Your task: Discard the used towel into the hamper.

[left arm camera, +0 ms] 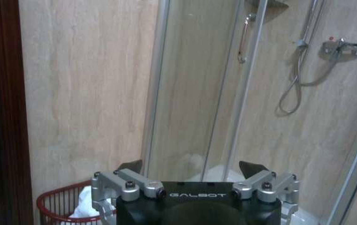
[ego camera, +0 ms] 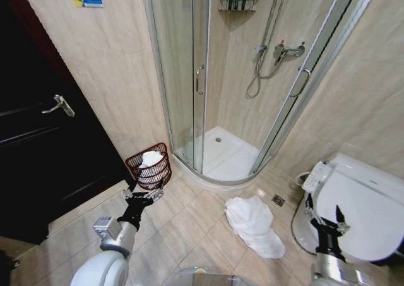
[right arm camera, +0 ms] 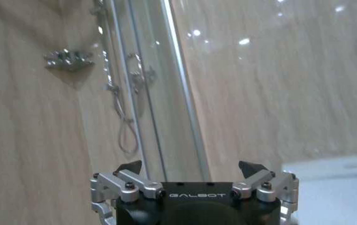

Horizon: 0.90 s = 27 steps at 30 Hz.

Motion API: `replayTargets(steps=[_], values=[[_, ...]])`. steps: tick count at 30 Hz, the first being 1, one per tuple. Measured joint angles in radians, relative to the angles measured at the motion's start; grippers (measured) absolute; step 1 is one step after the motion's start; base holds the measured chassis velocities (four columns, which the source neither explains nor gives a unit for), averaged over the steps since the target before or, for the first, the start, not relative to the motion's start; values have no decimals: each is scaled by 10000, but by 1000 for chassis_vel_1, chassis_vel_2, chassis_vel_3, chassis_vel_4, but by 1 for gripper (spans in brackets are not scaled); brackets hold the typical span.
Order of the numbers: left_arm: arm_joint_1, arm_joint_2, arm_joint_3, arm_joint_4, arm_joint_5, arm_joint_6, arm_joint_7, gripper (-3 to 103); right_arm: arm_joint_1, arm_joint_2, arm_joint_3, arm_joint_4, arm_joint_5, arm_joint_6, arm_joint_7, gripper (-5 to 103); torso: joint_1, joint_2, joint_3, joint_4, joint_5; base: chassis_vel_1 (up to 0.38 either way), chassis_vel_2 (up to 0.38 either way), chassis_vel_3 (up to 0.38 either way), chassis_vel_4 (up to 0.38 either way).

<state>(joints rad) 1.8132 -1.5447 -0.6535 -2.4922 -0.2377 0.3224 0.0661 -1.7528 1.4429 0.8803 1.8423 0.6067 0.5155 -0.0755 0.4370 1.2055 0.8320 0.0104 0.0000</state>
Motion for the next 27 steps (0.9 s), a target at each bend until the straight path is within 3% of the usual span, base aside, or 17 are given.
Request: replayTargets(steps=[2,4,7,13,27], values=[[0,0,1,0,1,0,0,100,347,-130,-194,-1209,397,440,-574,100,1,0,0,1,2,0,0,0,0],[0,0,1,0,0,0,0,100,375,-139,-208,-1302,410,477,-616,100,1,0,0,1,1,0,0,0,0],[0,1,0,0,1,0,0,100,802,-346,-530,-3039,327,940,-1190,100,0,0,0,0,3,0,0,0,0],[0,0,0,0,0,0,0,100,1518,-562,-1268,-5186,408,1419,-1609,100,27,63,32,8,2,0,0,0,0],[0,0,1,0,0,0,0,100,3074,-361,-1614,-9356,-97,1541,-2335,100,368,808,438,4,0,0,0,0,0]])
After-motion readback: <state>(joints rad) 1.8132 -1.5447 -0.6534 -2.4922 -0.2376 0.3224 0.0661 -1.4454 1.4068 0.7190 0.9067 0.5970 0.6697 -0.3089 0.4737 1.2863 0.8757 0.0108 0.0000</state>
